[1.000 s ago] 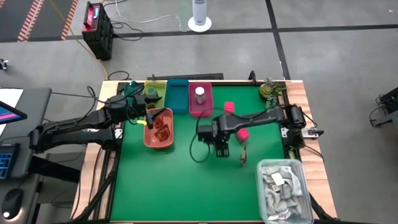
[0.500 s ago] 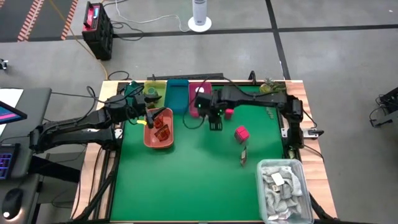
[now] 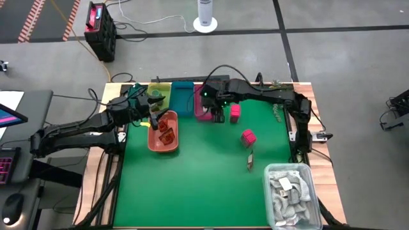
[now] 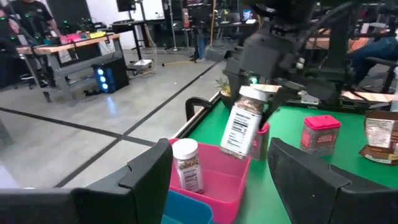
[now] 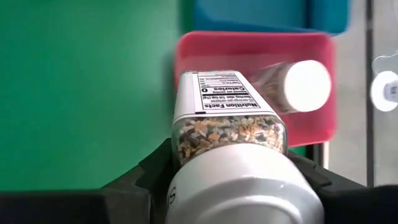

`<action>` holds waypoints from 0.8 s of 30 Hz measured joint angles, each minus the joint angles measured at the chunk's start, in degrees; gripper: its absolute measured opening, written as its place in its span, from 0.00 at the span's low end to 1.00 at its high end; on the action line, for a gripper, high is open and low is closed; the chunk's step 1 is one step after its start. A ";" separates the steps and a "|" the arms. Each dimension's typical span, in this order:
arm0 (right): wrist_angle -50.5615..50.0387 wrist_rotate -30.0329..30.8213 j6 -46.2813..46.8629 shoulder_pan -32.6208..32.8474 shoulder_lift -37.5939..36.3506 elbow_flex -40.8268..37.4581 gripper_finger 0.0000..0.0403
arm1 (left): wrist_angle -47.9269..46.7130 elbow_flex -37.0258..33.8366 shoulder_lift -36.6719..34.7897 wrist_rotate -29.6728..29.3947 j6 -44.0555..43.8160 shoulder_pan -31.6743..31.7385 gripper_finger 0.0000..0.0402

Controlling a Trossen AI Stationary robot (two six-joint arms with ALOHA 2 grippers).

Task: Sort spices by type
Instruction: Put the white seasoning bottle into the red bin

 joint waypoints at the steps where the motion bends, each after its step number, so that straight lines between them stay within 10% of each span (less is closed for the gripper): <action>1: 0.70 -0.12 -0.31 -0.57 0.00 0.00 0.55 | 0.00 0.00 0.00 -0.06 0.00 0.24 0.63; 9: 6.28 -10.14 -1.35 -4.99 0.04 -1.72 0.55 | -0.65 0.00 0.00 -0.09 0.60 0.78 0.63; 24: 10.30 -10.39 0.77 -7.61 3.98 -7.07 0.56 | -1.14 0.00 0.00 -0.11 0.66 0.82 0.63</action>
